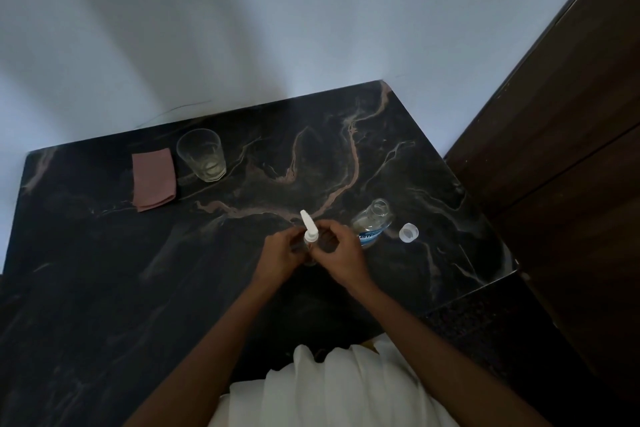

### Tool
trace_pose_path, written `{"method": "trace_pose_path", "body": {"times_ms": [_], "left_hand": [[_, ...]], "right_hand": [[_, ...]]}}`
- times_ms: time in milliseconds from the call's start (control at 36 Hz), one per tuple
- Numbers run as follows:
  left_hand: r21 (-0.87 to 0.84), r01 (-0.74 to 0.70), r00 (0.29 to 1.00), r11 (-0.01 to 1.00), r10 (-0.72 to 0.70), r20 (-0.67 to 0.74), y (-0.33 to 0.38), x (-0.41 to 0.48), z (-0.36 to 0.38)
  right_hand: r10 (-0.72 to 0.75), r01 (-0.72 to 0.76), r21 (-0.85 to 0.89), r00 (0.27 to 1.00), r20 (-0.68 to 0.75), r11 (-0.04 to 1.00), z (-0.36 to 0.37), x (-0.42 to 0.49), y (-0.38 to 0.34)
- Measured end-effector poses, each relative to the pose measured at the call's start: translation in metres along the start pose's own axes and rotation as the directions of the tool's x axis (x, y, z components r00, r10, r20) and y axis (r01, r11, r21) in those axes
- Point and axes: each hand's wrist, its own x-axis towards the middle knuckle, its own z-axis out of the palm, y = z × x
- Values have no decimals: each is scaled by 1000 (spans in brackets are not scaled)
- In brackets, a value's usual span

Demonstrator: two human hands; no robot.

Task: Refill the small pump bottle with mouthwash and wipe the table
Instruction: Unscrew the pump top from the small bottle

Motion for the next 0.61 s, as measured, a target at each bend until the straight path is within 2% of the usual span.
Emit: {"method": "trace_pose_path", "body": {"times_ms": [111,278,389,500,611], "left_hand": [[20,-20,1000,1000,20,-14,1,-1,0],[10,-29,1000,1000,29,-8,0,-1,1],[-3,9,999,1000,-9,-44,-4,1,3],[-26,-27,999,999,27,-22,-4,1,3],[-4,-44,999,999,44,-32,-5,1,3]], "right_hand": [[3,-4,29,1000,21,1000,4,0,1],[35,-29,93,997,-64,995,10,3,-1],[35,-29,119,998,-49,992,9,-1,-3],[68,-69,194,998,10,979,6,-4,-2],[82,-79,157,997,-14,985,8,-5,-2]]}}
